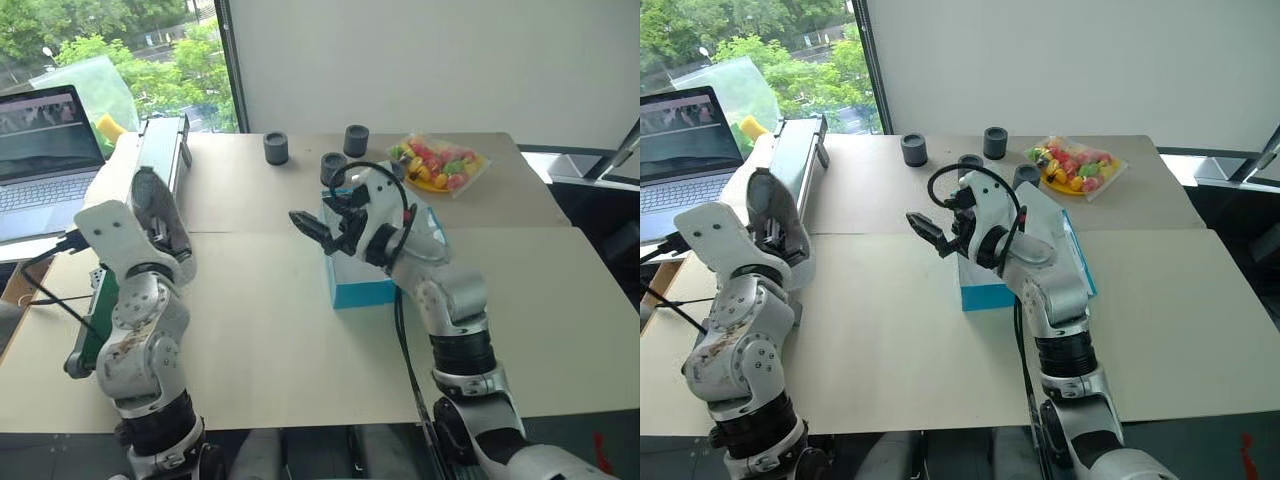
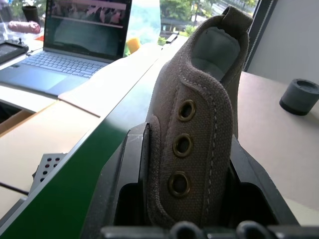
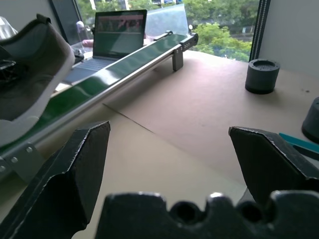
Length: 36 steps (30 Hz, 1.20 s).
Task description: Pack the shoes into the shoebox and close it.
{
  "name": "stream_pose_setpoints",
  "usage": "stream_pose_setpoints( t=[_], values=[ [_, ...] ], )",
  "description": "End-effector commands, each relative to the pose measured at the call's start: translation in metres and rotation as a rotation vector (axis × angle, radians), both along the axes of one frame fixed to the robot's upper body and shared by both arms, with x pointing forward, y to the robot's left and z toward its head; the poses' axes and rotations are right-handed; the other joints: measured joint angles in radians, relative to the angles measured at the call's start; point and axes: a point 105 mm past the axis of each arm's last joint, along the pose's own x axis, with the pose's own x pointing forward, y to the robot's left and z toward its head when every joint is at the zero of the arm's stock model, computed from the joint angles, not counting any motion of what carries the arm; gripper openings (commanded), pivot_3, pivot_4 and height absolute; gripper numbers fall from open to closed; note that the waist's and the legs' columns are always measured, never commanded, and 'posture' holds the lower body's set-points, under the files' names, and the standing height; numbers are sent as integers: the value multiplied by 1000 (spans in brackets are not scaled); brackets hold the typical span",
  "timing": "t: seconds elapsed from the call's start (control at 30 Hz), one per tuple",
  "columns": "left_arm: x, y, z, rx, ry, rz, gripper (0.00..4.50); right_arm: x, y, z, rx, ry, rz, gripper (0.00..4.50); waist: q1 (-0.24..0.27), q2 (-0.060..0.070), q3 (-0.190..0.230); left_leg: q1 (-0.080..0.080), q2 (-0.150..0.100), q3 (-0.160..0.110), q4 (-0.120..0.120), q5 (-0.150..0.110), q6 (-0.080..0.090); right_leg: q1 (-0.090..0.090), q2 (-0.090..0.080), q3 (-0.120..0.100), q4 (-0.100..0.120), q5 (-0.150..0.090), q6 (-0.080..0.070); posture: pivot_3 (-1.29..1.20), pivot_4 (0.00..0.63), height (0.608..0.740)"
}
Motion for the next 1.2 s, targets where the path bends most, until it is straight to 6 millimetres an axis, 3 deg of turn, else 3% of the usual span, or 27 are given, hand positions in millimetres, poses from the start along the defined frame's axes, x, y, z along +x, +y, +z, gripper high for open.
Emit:
stream_pose_setpoints(
  t=[0.03,0.13,0.3,0.53,0.9,1.0,1.2],
  values=[
    [4,-46,21,-96,-155,-258,1704,-15,14,10,199,208,184,4500,1,0,0,0,0,0,0,0,0,0,0,0,0,0,0,0,150,740],
    [8,-79,25,-213,-206,-467,1704,-28,27,8,299,404,341,4500,4,0,0,-2,3,0,0,0,1,0,0,-1,-1,0,0,0,150,740],
    [12,-102,27,-272,-203,-617,1704,-22,27,8,385,558,388,4500,0,0,0,-1,1,1,1,0,1,0,0,-1,-1,0,0,0,150,740],
    [11,-117,26,-288,-177,-682,1704,-6,21,14,469,596,349,4500,-18,0,0,-1,1,2,1,-1,1,0,2,0,-1,0,0,0,150,740],
    [11,-128,28,-299,-171,-718,1704,-2,30,23,551,601,326,4500,-22,0,0,-1,1,2,1,-1,2,0,2,0,-1,0,0,0,150,740],
    [11,-128,29,-295,-171,-717,1649,0,28,27,579,591,314,3792,-23,1,0,-1,1,2,1,-1,2,0,2,0,-1,0,0,0,150,740],
    [12,-126,30,-291,-171,-710,1649,0,25,32,595,576,304,1689,-22,1,0,-2,1,2,1,-1,2,0,2,0,-1,0,0,0,150,740]
  ],
)
